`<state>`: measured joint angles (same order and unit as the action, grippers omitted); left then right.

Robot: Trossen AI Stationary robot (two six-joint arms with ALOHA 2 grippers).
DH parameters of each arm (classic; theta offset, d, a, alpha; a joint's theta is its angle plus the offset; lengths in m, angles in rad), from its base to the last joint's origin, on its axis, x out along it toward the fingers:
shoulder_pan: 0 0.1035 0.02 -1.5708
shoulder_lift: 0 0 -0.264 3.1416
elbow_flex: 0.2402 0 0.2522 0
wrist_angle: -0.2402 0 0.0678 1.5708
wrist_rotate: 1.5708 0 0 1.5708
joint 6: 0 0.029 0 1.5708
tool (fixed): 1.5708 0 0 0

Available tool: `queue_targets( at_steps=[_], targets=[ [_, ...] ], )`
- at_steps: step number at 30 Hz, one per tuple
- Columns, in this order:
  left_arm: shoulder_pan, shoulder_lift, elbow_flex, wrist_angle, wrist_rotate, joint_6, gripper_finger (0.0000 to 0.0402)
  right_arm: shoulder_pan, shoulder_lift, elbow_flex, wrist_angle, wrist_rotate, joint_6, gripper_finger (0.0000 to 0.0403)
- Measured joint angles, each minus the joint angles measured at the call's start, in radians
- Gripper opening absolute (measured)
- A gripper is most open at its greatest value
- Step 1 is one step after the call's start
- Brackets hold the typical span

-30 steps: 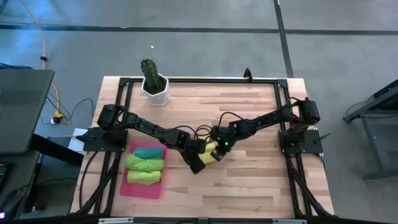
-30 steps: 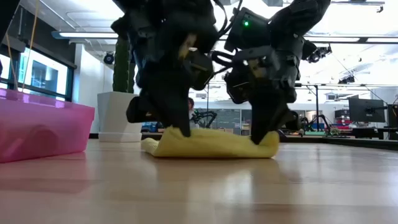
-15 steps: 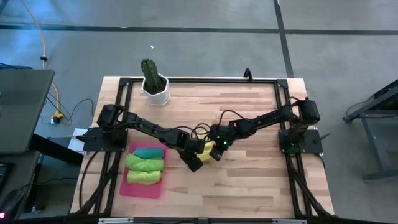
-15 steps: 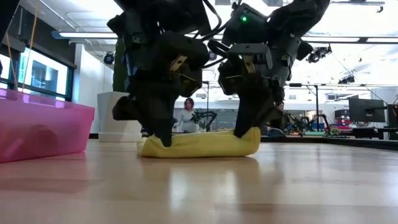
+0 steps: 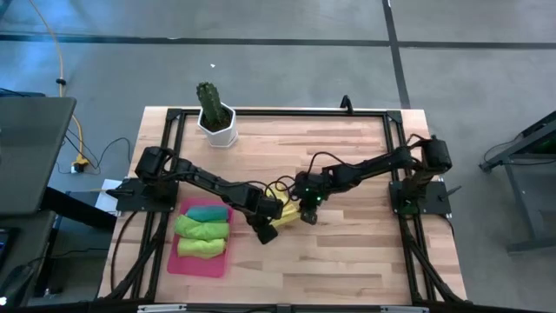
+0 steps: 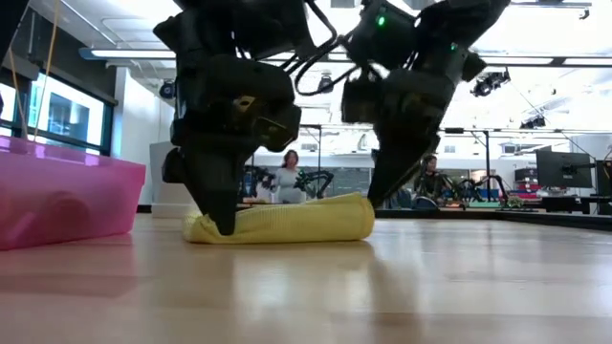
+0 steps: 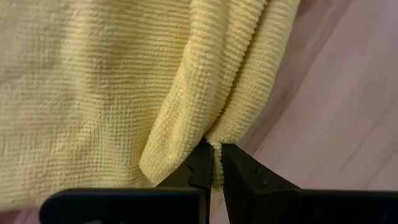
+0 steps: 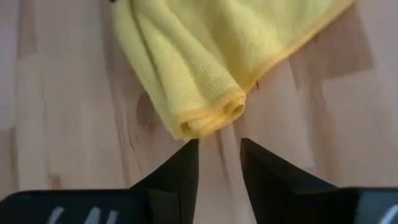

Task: Roll microfiber towels into tight, uniform cylinder then place into a basket
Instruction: Roll the yellow towel

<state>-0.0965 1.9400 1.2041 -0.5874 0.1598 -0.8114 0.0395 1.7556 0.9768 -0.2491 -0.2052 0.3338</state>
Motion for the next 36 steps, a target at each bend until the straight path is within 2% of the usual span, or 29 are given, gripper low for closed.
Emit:
queue_targets(
  at_steps=[3,7,11,14,16,20,29,36],
  targets=[
    [-0.004,0.000,0.000,0.001,-0.007,0.068,0.0012,0.026,-0.037,0.000,-0.011,0.036,-0.186,0.0111],
    [0.005,0.000,0.000,0.001,-0.010,0.130,0.0012,0.132,-0.049,0.000,-0.009,0.110,-0.517,0.0101],
    [0.022,0.001,0.000,0.002,0.005,0.135,0.0012,0.242,-0.047,0.002,0.010,0.265,-0.720,0.0092],
    [0.031,0.001,-0.001,0.003,0.011,0.135,0.0012,0.296,-0.044,0.002,0.038,0.409,-0.747,0.0090],
    [0.036,0.001,-0.001,0.003,0.013,0.135,0.0012,0.313,-0.036,0.003,0.066,0.440,-0.747,0.0091],
    [0.036,0.002,-0.001,0.004,0.020,0.135,0.0012,0.317,-0.001,0.003,0.138,0.413,-0.733,0.0110],
    [0.037,0.002,-0.001,0.006,0.035,0.135,0.0012,0.279,0.076,0.004,0.176,0.421,-0.720,0.0205],
    [0.037,0.002,-0.001,0.007,0.039,0.135,0.0012,0.241,0.137,0.006,0.200,0.434,-0.727,0.0208]
  ],
)
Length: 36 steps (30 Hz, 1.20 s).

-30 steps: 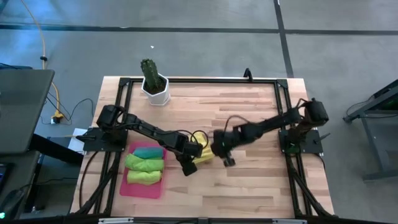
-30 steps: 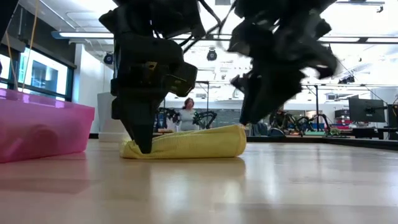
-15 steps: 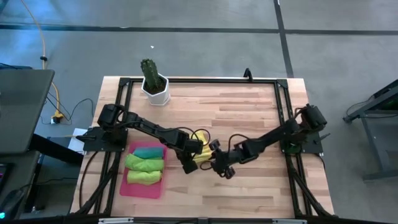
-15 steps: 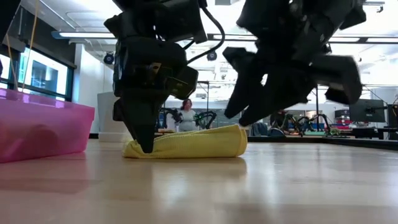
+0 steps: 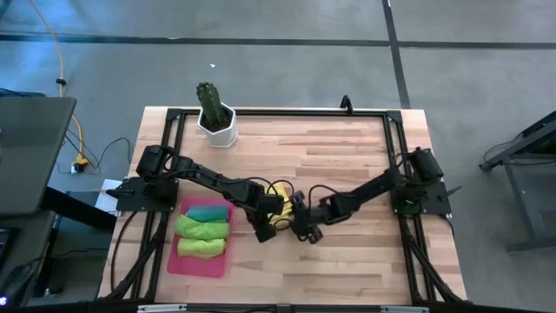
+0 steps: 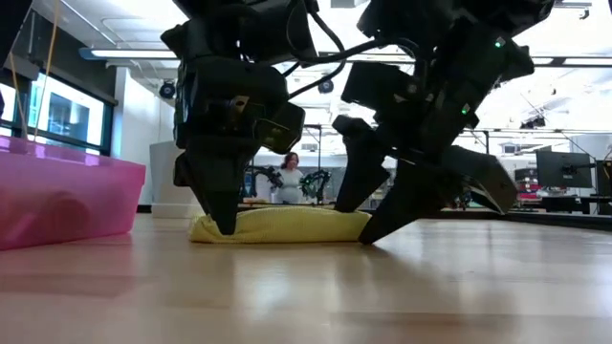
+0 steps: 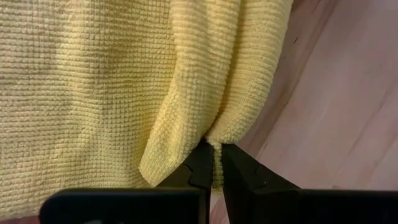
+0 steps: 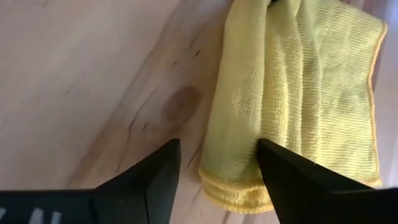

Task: Roll microfiber towels into tight, uniform cylinder then place into a basket
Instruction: Roll the yellow towel

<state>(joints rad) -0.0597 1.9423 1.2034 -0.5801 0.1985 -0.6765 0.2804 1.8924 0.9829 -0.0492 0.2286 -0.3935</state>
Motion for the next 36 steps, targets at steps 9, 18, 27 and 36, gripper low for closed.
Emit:
queue_targets(
  at_steps=[9,18,27,36],
  targets=[
    [0.000,0.003,-0.001,0.006,0.129,0.016,0.0012,-0.042,0.016,0.000,0.037,-0.024,0.081,0.0142],
    [0.000,0.003,-0.001,0.056,0.131,0.117,0.0012,-0.053,0.014,0.002,-0.036,-0.097,0.254,0.0012],
    [0.000,0.002,-0.001,0.132,-0.272,0.525,0.0012,-0.052,0.000,0.005,-0.190,-0.136,0.822,0.0004],
    [-0.003,-0.016,0.003,0.030,-0.251,0.436,0.0029,-0.022,-0.009,0.003,-0.190,-0.267,1.110,0.0002]
  ],
)
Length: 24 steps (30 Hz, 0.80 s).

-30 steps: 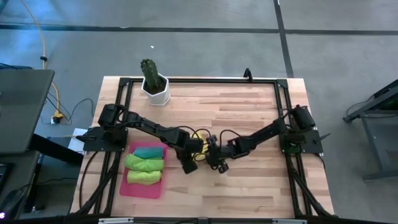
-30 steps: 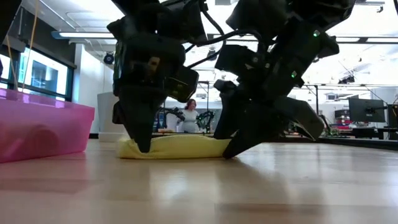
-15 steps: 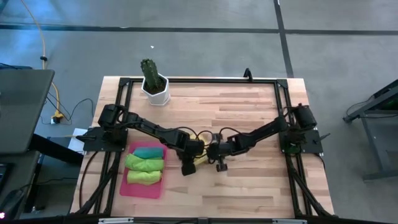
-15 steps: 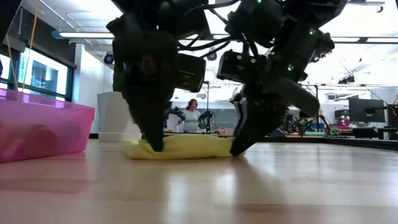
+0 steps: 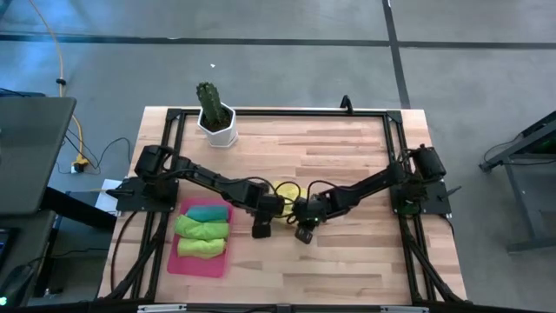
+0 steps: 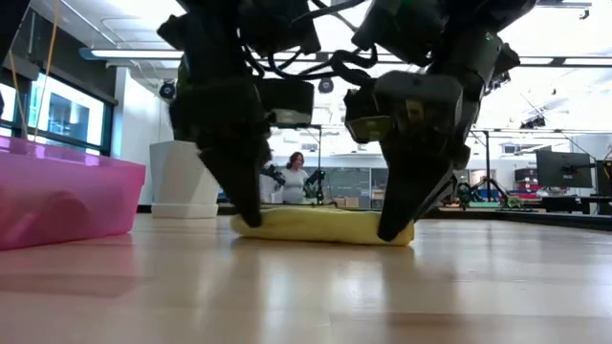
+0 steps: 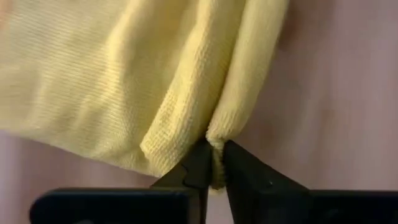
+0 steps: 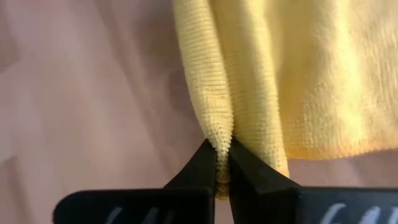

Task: Roll microfiber towels into tight, uniform cylinder then place into a basket
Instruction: Roll the yellow towel

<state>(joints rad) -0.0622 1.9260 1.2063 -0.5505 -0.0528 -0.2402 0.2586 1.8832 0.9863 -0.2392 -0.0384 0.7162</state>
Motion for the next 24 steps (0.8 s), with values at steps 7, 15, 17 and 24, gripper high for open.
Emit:
queue_targets(
  at_steps=[7,15,17,24],
  targets=[
    [-0.047,-0.032,-0.002,-0.001,0.106,-0.043,0.0098,-0.035,0.005,-0.008,0.048,-0.271,0.032,0.0001],
    [-0.105,-0.059,0.043,-0.083,-0.005,0.108,0.0158,-0.055,0.006,-0.009,0.075,-0.363,0.079,0.0001],
    [-0.132,-0.066,0.037,-0.084,-0.057,0.198,0.0163,-0.055,0.007,-0.009,0.084,-0.366,0.094,0.0001],
    [-0.200,-0.067,-0.014,-0.035,-0.229,0.439,0.0163,-0.047,0.007,-0.009,0.109,-0.328,0.167,0.0001]
  ],
)
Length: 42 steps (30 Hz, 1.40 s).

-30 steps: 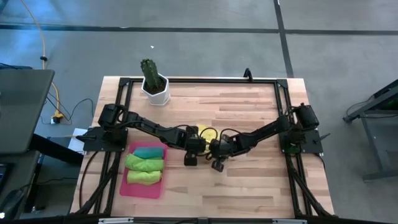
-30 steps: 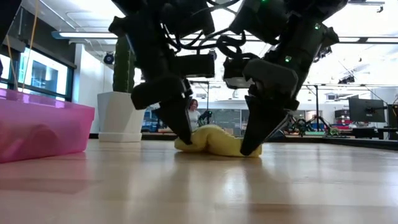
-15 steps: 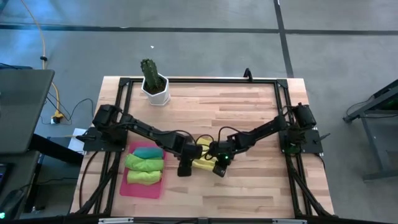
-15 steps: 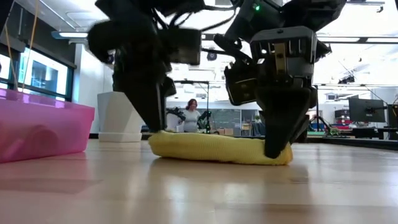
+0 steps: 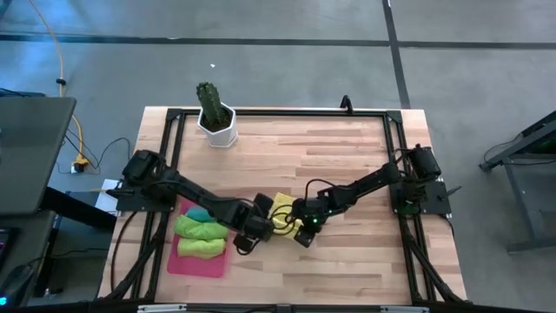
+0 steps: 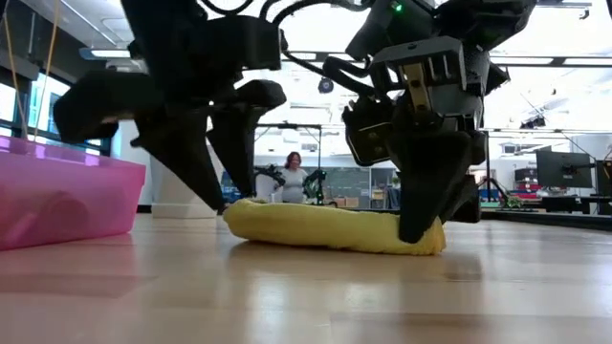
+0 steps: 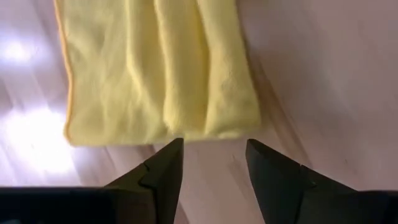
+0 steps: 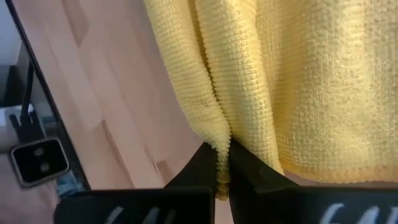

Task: Roll microfiber towels into tight, uniform cylinder then place into a basket
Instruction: Roll the yellow towel

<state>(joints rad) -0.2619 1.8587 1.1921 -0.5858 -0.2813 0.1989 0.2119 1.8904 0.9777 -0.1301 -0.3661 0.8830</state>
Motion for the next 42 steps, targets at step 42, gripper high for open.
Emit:
queue_targets(
  at_steps=[42],
  targets=[
    [0.148,0.066,-0.065,0.181,0.743,-0.345,0.0020,0.023,0.001,0.003,0.051,0.082,-0.080,0.0001]
  ],
)
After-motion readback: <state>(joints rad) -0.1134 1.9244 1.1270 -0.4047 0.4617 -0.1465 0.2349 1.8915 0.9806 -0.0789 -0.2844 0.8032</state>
